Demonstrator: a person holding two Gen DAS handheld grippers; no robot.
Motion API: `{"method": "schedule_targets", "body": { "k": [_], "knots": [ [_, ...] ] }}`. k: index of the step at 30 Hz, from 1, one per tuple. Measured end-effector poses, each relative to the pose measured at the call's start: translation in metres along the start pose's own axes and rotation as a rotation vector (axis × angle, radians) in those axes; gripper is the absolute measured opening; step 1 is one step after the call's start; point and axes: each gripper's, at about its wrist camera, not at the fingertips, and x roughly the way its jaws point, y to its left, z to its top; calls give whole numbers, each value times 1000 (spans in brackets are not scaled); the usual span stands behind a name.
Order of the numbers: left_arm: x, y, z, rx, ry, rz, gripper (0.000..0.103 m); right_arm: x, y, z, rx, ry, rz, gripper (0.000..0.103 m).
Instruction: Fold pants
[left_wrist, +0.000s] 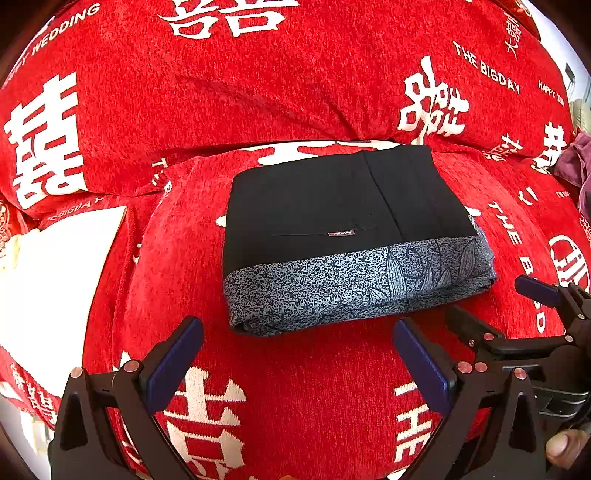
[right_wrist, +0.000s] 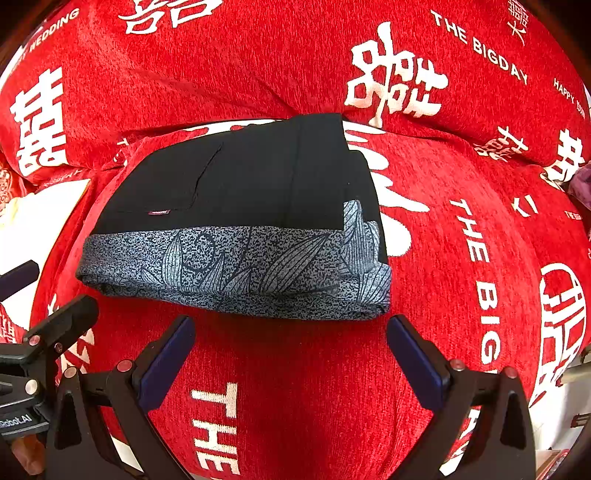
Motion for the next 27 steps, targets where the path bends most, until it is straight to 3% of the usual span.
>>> {"method": "schedule_targets", "body": {
  "k": [27],
  "knots": [
    [4,-3,3,3,5,-3,103,1,-1,1,-9,-2,-6,103]
  ]
}}
